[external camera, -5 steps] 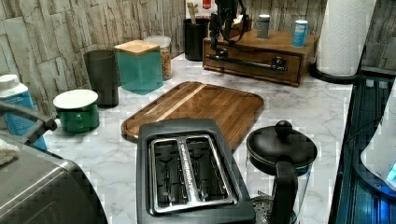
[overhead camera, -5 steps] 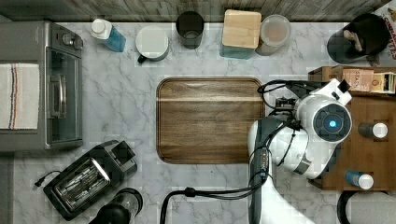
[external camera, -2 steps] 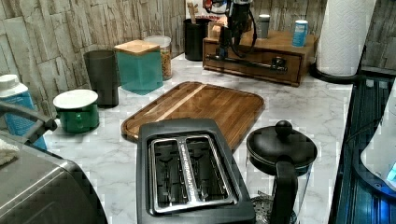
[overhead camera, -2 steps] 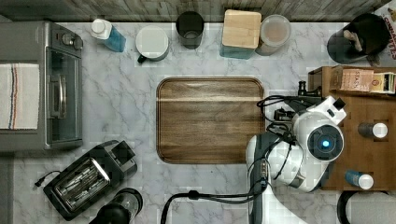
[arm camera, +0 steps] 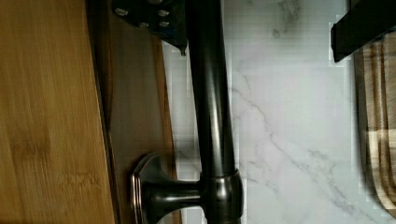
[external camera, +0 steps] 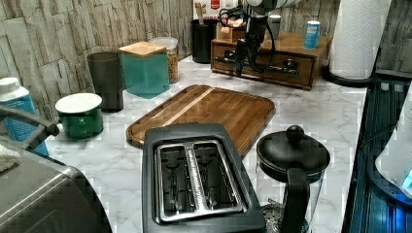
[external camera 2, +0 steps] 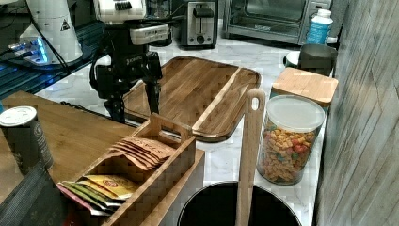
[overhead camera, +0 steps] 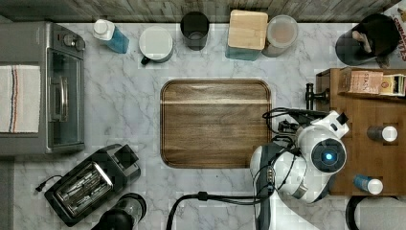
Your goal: Open the drawer.
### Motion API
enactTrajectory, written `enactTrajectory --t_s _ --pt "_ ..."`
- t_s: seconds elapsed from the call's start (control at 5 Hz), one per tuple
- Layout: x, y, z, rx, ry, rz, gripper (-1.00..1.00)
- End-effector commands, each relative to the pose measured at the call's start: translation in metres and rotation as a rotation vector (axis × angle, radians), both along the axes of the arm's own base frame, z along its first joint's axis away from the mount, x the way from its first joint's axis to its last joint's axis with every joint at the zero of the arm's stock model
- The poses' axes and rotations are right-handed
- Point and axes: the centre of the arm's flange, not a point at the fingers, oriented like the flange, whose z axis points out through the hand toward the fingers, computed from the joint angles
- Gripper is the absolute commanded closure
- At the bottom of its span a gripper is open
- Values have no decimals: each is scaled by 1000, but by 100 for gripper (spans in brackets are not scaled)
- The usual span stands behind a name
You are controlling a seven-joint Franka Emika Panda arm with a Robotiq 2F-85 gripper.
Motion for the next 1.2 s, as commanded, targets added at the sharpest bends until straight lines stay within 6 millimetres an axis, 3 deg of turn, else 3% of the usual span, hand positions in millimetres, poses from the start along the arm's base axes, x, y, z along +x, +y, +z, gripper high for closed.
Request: enactTrajectory --t_s 0.2,0.4,0.6,0.8,1.0,1.2 --pt "19 -2 -17 35 33 150 -100" --pt "33 -7 -32 82 58 209 -100" --pt "50 5 -18 160 188 175 -100" --pt "65 14 -32 247 197 222 -100" --pt "66 63 -23 250 191 166 -100" --pt "54 128 -35 253 147 133 -100"
